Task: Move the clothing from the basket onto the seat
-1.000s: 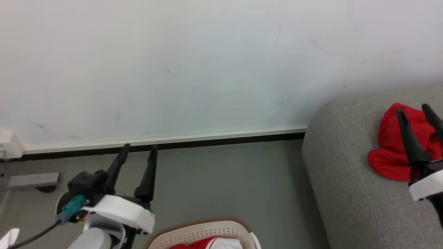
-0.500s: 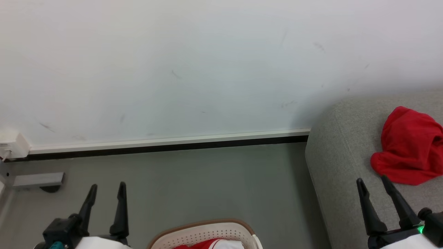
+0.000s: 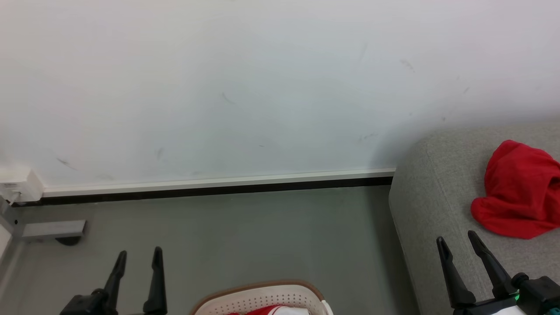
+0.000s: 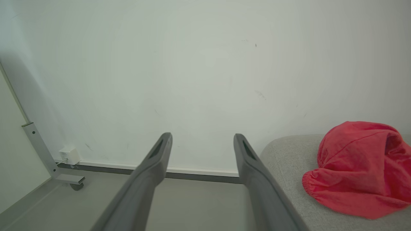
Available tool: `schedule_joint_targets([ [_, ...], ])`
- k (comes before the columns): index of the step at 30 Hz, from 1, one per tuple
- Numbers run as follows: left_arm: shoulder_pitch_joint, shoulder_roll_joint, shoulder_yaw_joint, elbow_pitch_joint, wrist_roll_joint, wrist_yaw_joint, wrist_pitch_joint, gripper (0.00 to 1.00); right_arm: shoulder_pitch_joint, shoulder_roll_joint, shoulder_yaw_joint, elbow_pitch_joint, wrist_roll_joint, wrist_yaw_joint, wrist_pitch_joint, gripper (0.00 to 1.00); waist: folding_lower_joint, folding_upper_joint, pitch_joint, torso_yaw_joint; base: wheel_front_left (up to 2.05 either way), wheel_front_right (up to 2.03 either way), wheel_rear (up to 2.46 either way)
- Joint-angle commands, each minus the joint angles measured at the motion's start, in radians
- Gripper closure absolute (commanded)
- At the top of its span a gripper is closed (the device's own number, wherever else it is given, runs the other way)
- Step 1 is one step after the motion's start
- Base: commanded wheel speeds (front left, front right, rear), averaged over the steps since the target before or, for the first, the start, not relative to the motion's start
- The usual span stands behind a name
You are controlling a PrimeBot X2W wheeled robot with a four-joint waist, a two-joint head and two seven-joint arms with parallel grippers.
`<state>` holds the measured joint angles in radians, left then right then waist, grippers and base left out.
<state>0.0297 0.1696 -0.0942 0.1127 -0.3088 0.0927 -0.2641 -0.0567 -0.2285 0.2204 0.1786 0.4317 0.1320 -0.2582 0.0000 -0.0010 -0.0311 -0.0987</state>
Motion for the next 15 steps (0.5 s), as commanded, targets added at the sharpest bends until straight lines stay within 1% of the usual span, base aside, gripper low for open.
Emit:
schedule_joint_targets([
  [1, 0.010, -0.005, 0.013, 0.003, 0.018, -0.006, 0.000, 0.00, 0.004, -0.006, -0.002, -0.001, -0.002, -0.003, -0.007, 0.00, 0.0000, 0.0000, -0.001, 0.001, 0.00, 0.00, 0.00],
  [8, 0.011, -0.041, 0.057, 0.012, 0.051, -0.047, 0.000, 0.00, 0.004, -0.004, -0.003, 0.002, 0.001, -0.003, -0.007, 0.00, 0.0000, 0.0000, -0.001, -0.001, 0.00, 0.00, 0.00],
  [15, 0.005, -0.066, 0.091, 0.022, 0.083, -0.076, 0.000, 0.00, -0.001, 0.000, -0.001, 0.004, 0.005, -0.003, -0.007, 0.00, 0.0000, 0.0000, 0.002, -0.006, 0.00, 0.00, 0.00],
])
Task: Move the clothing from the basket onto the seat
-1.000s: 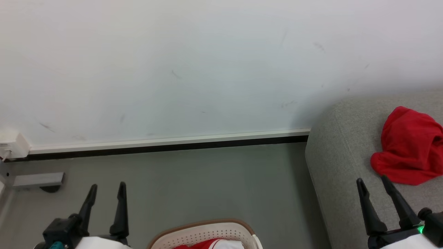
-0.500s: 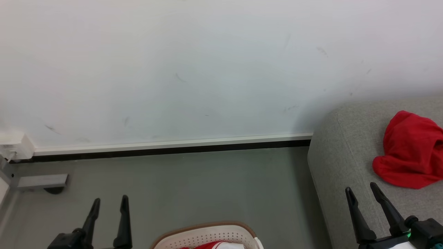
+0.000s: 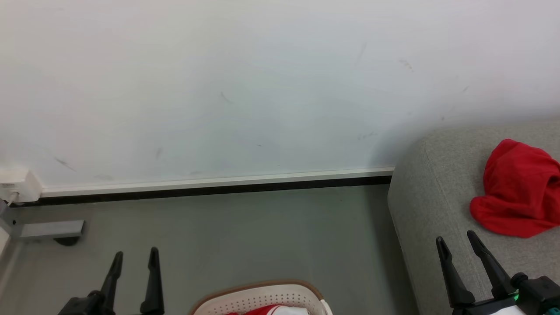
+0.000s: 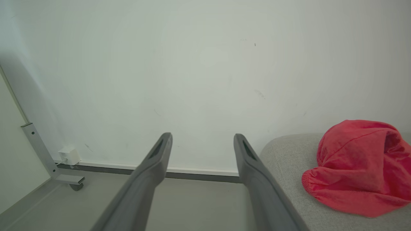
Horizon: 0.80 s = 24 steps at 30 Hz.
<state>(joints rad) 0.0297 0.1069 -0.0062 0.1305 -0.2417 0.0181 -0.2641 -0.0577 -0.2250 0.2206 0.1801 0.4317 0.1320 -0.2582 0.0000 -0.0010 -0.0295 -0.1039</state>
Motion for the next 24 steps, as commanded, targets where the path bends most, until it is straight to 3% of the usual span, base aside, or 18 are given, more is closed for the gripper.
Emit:
schedule_joint_targets([
  [1, 0.003, -0.006, 0.007, 0.005, 0.019, -0.006, 0.000, 0.00, -0.001, -0.003, -0.001, 0.003, 0.005, -0.003, -0.007, 0.00, 0.0000, 0.0000, 0.001, -0.001, 0.00, 0.00, 0.00],
  [15, -0.023, -0.029, 0.031, 0.036, 0.057, -0.050, -0.001, 0.00, -0.035, 0.005, 0.001, -0.009, 0.011, -0.003, -0.007, 0.00, 0.0000, 0.0000, 0.041, -0.035, 0.00, 0.00, 0.00],
  [24, -0.128, -0.028, 0.008, 0.117, 0.073, -0.080, -0.001, 0.00, -0.110, 0.012, -0.010, -0.043, 0.005, -0.003, -0.007, 0.00, 0.0000, 0.0000, 0.186, -0.079, 0.00, 0.00, 0.00],
])
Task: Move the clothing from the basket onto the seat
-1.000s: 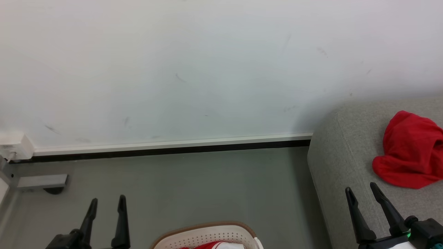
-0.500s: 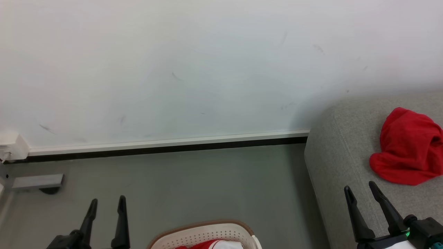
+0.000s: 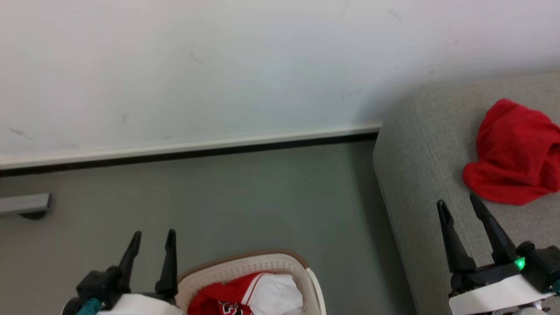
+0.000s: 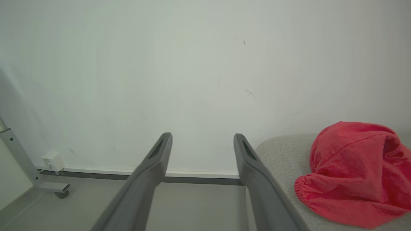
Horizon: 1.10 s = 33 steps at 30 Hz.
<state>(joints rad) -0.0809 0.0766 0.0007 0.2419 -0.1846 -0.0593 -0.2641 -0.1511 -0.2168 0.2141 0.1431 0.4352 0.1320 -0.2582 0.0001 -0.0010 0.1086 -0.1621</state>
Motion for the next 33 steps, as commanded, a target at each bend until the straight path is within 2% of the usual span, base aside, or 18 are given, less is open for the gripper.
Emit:
schedule_joint_targets([
  [1, -0.031, 0.005, -0.002, 0.019, 0.018, -0.006, -0.001, 0.00, -0.026, 0.005, -0.004, -0.010, 0.001, -0.003, -0.007, 0.00, -0.0001, 0.0000, 0.065, -0.027, 0.00, 0.00, 0.00],
  [17, -0.255, 0.052, -0.088, 0.308, 0.025, -0.052, 0.028, 0.00, -0.193, 0.042, -0.055, -0.094, -0.004, -0.003, -0.005, 0.00, -0.0001, 0.0000, 0.295, -0.097, 0.00, 0.00, 0.00],
  [33, -0.489, 0.082, -0.226, 0.694, -0.021, -0.070, 0.103, 0.00, -0.366, 0.090, -0.101, -0.201, -0.017, -0.003, -0.005, 0.00, -0.0001, 0.0000, 0.557, -0.172, 0.00, 0.00, 0.00],
])
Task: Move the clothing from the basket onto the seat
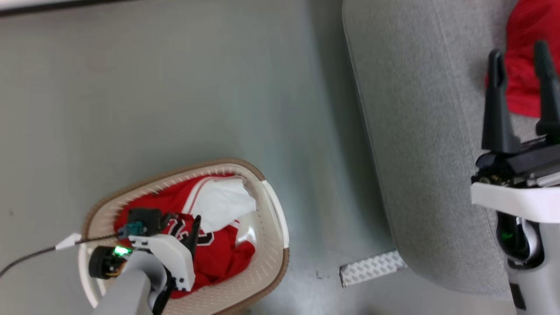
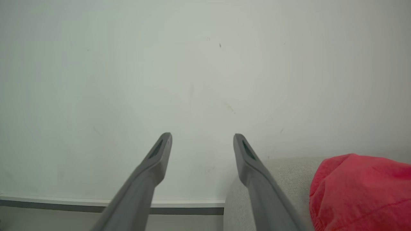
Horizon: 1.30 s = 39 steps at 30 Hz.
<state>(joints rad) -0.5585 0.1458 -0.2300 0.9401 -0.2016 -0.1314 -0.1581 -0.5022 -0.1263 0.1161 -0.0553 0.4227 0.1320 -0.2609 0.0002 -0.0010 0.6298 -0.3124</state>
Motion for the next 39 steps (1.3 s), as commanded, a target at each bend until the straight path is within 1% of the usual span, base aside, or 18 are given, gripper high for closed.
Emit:
schedule_joint_targets([
  [1, -0.027, 0.018, -0.006, 0.018, -0.008, 0.002, 0.007, 0.00, -0.025, 0.004, -0.008, -0.014, -0.004, -0.003, -0.002, 0.00, -0.0002, 0.0000, 0.059, -0.028, 0.00, 0.00, 0.00],
  [5, -0.082, 0.032, -0.051, 0.095, -0.035, 0.001, 0.033, 0.00, -0.052, 0.023, -0.021, -0.046, -0.002, -0.003, -0.002, 0.00, -0.0002, 0.0000, 0.116, -0.045, 0.00, 0.00, 0.00],
  [8, -0.125, 0.056, -0.079, 0.145, -0.044, 0.001, 0.051, 0.00, -0.077, 0.034, -0.024, -0.066, 0.002, -0.003, -0.002, 0.00, -0.0002, 0.0000, 0.160, -0.061, 0.00, 0.00, 0.00],
  [13, -0.186, 0.094, -0.097, 0.217, -0.051, 0.001, 0.073, 0.00, -0.119, 0.054, -0.012, -0.090, 0.011, -0.003, -0.002, 0.00, -0.0002, 0.0000, 0.232, -0.097, 0.00, 0.00, 0.00],
  [20, -0.263, 0.133, -0.096, 0.276, -0.065, 0.001, 0.054, 0.00, -0.167, 0.072, -0.016, -0.128, 0.022, -0.003, -0.002, 0.00, -0.0002, 0.0000, 0.305, -0.133, 0.00, 0.00, 0.00],
  [21, -0.277, 0.139, -0.101, 0.283, -0.061, 0.001, 0.064, 0.00, -0.173, 0.073, -0.013, -0.135, 0.024, -0.003, -0.002, 0.00, -0.0002, 0.0000, 0.321, -0.140, 0.00, 0.00, 0.00],
  [24, -0.297, 0.134, -0.129, 0.306, -0.035, 0.007, 0.099, 0.00, -0.172, 0.076, -0.017, -0.145, 0.020, -0.003, -0.002, 0.00, -0.0002, 0.0000, 0.332, -0.140, 0.00, 0.00, 0.00],
  [28, -0.304, 0.121, -0.159, 0.335, -0.015, 0.012, 0.193, 0.00, -0.155, 0.078, -0.021, -0.153, 0.015, -0.003, -0.002, 0.00, -0.0002, 0.0000, 0.341, -0.137, 0.00, 0.00, 0.00],
  [31, -0.301, 0.115, -0.171, 0.349, -0.015, 0.013, 0.258, 0.00, -0.148, 0.079, -0.024, -0.153, 0.014, -0.003, -0.002, 0.00, -0.0002, 0.0000, 0.344, -0.136, 0.00, 0.00, 0.00],
  [33, -0.303, 0.117, -0.172, 0.353, -0.022, 0.012, 0.269, 0.00, -0.147, 0.079, -0.026, -0.152, 0.015, -0.003, -0.002, 0.00, -0.0002, 0.0000, 0.343, -0.137, 0.00, 0.00, 0.00],
  [34, -0.305, 0.117, -0.173, 0.354, -0.026, 0.012, 0.272, 0.24, -0.145, 0.080, -0.027, -0.152, 0.016, -0.003, -0.002, 0.00, -0.0002, 0.0000, 0.342, -0.137, 0.00, 0.00, 0.00],
  [35, -0.307, 0.119, -0.175, 0.353, -0.027, 0.011, 0.264, 0.70, -0.145, 0.080, -0.027, -0.151, 0.017, -0.003, -0.002, 0.00, -0.0002, 0.0000, 0.341, -0.138, 0.00, 0.00, 0.00],
  [36, -0.311, 0.121, -0.176, 0.350, -0.030, 0.010, 0.254, 1.00, -0.145, 0.080, -0.027, -0.150, 0.017, -0.003, -0.002, 0.00, -0.0002, 0.0000, 0.339, -0.139, 0.00, 0.00, 0.00],
  [39, -0.322, 0.126, -0.179, 0.343, -0.037, 0.007, 0.226, 1.00, -0.151, 0.080, -0.028, -0.144, 0.025, -0.003, -0.002, 0.00, -0.0002, 0.0000, 0.333, -0.142, 0.00, 0.00, 0.00],
])
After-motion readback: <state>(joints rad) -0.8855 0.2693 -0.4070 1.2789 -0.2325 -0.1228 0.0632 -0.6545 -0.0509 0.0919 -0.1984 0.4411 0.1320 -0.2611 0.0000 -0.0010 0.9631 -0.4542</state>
